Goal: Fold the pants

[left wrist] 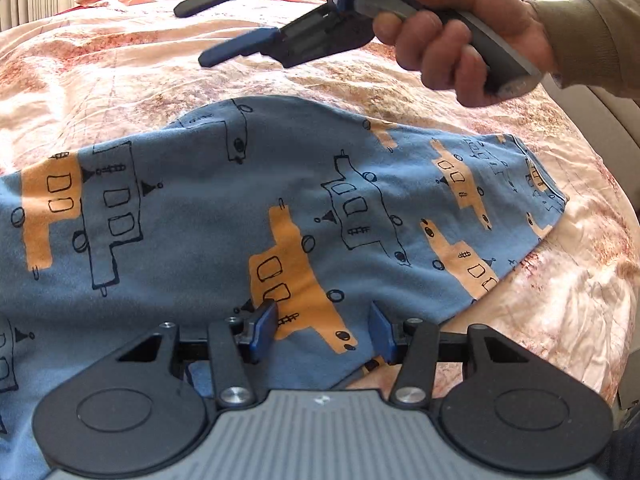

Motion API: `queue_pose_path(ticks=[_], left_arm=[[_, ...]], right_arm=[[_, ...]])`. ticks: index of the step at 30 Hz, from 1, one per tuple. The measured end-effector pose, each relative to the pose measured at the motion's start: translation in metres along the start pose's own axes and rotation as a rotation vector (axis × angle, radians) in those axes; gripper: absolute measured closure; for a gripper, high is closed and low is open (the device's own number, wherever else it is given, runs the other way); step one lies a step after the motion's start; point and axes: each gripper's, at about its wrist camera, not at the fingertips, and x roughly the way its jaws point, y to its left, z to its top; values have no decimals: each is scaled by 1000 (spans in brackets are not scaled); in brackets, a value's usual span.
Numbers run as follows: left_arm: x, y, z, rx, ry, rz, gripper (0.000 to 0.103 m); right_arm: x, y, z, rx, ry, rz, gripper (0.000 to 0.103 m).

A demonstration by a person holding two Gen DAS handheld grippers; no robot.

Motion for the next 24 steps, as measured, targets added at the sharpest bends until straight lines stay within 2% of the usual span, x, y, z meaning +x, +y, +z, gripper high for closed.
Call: queue_pose_path(ticks=[2,4,6,8,11,14,19,24], left_arm=[[1,-1,-1,2,0,2,47],[1,-1,-1,-1,-2,3,47],[2,-2,-1,-3,-5,2,47],[0,0,-2,-6,-11,1,47],[0,1,-4,-9,-15,0,47],[0,1,-4,-9,-15,-1,46],[0,1,-5,-8,-18,-3,45],[1,0,-5,-11,-18,0,44]], right_arm=[[-12,-9,17,59,-78,0,57],[-16,-12,28,68,-77,-8,51],[-16,-5,31,11,-28,-27,49],[-13,4,26,-102,68,-88,49],[-3,11,0,-247,240,-166,49],[5,18,-21,-332,360,-180,51],[1,38,-36,-413,387,-163,51],[18,40,-44,-353,400,-107,51]])
